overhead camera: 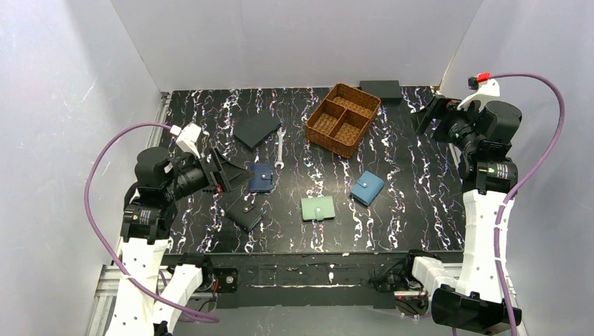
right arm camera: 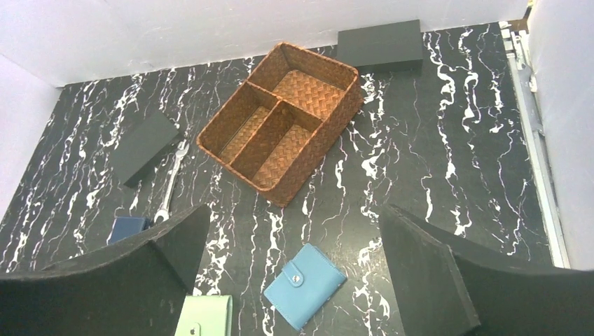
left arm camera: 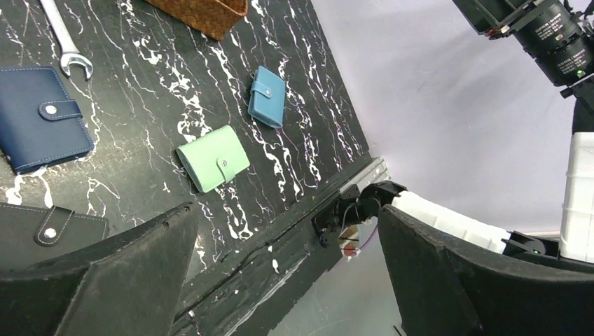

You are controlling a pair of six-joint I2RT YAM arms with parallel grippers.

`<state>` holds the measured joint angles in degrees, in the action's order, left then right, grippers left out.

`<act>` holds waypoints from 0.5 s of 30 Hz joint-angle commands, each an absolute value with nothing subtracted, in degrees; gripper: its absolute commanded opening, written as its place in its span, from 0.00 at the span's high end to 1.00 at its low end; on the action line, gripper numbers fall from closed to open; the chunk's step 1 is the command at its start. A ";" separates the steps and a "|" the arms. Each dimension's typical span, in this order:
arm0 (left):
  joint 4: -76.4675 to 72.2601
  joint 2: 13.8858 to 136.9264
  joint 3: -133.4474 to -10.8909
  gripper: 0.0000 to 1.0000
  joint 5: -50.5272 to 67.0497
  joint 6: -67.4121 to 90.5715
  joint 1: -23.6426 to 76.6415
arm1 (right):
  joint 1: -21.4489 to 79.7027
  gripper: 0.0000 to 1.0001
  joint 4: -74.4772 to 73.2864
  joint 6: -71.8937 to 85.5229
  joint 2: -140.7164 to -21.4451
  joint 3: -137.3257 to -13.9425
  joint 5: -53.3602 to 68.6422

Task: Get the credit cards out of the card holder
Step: Pick up the card holder from the center of the board.

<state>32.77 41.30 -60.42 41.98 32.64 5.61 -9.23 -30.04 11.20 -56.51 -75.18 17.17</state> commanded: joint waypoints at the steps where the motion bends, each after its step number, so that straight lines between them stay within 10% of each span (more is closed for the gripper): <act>1: 32.17 41.13 -59.36 0.01 45.05 32.11 5.36 | -9.82 0.00 -28.94 10.52 -56.10 -74.92 20.42; 15: 29.36 40.41 -54.41 0.01 47.86 33.78 5.36 | -9.76 0.00 -27.42 6.66 -56.30 -71.55 26.63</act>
